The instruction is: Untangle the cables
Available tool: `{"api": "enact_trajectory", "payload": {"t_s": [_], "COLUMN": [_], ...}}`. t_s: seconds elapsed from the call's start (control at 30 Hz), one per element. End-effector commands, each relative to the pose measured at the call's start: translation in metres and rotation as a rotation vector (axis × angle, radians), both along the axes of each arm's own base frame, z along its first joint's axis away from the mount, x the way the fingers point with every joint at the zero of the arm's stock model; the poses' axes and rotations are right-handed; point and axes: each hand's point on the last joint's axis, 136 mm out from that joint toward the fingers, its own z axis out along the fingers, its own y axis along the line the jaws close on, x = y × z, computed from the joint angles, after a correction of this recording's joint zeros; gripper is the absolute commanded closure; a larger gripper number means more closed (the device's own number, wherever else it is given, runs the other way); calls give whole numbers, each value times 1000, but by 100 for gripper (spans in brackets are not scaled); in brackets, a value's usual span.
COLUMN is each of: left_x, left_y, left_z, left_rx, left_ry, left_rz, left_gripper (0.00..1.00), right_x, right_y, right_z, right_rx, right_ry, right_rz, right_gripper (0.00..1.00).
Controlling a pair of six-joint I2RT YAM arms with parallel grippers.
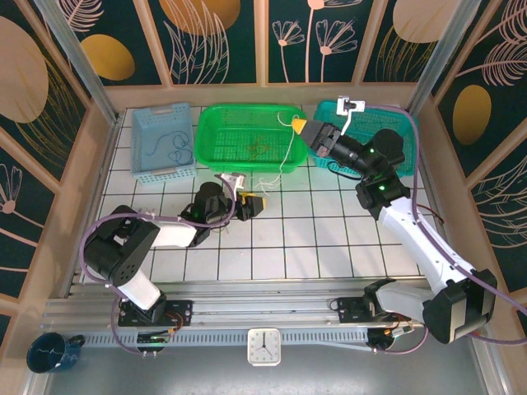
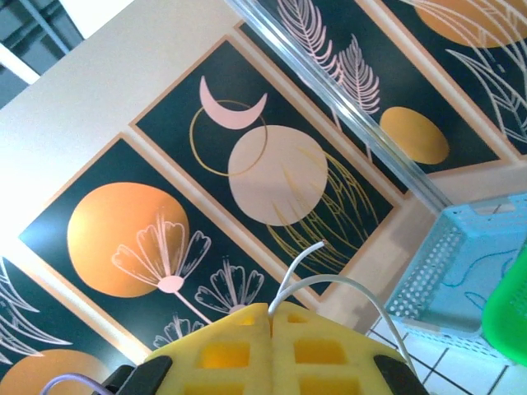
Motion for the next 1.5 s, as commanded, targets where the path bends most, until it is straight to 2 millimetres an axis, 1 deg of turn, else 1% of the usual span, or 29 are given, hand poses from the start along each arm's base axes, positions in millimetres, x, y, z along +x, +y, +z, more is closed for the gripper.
{"api": "enact_trajectory", "payload": {"t_s": [0.0, 0.17, 0.37, 0.5, 0.6, 0.7, 0.8, 0.9, 1.0, 1.07, 1.13, 1.27, 1.47], "left_x": [5, 5, 2, -1, -2, -4, -10, -14, -18, -20, -22, -25, -23], "left_y": [-2, -2, 8, 20, 24, 22, 16, 11, 6, 5, 3, 1, 0], "left_z": [18, 25, 31, 44, 54, 63, 69, 72, 72, 72, 72, 71, 68], "left_rx": [13, 26, 62, 78, 107, 122, 107, 84, 57, 40, 29, 12, 9], "left_ry": [-59, -103, -186, -283, -344, -386, -398, -393, -379, -370, -365, -352, -340], "left_rz": [-19, -32, -12, 28, 29, 4, -43, -74, -98, -104, -115, -132, -123], "left_gripper": [45, 43, 37, 34, 33, 31, 30, 30, 30, 30, 30, 30, 29], "right_x": [-20, -24, -24, -25, -25, -26, -29, -32, -34, -31, -36, -36, -40], "right_y": [0, 3, 5, 8, 13, 19, 28, 36, 43, 44, 51, 53, 57], "right_z": [26, 27, 27, 26, 22, 19, 19, 20, 20, 19, 19, 19, 22], "right_rx": [50, 51, 44, 42, 38, 36, 36, 36, 34, 32, 30, 30, 36], "right_ry": [-73, -75, -75, -69, -59, -51, -50, -52, -52, -51, -51, -52, -55], "right_rz": [62, 80, 82, 91, 101, 117, 138, 157, 175, 172, 193, 197, 209], "right_gripper": [100, 100, 100, 100, 100, 100, 100, 100, 100, 100, 100, 100, 100]}}
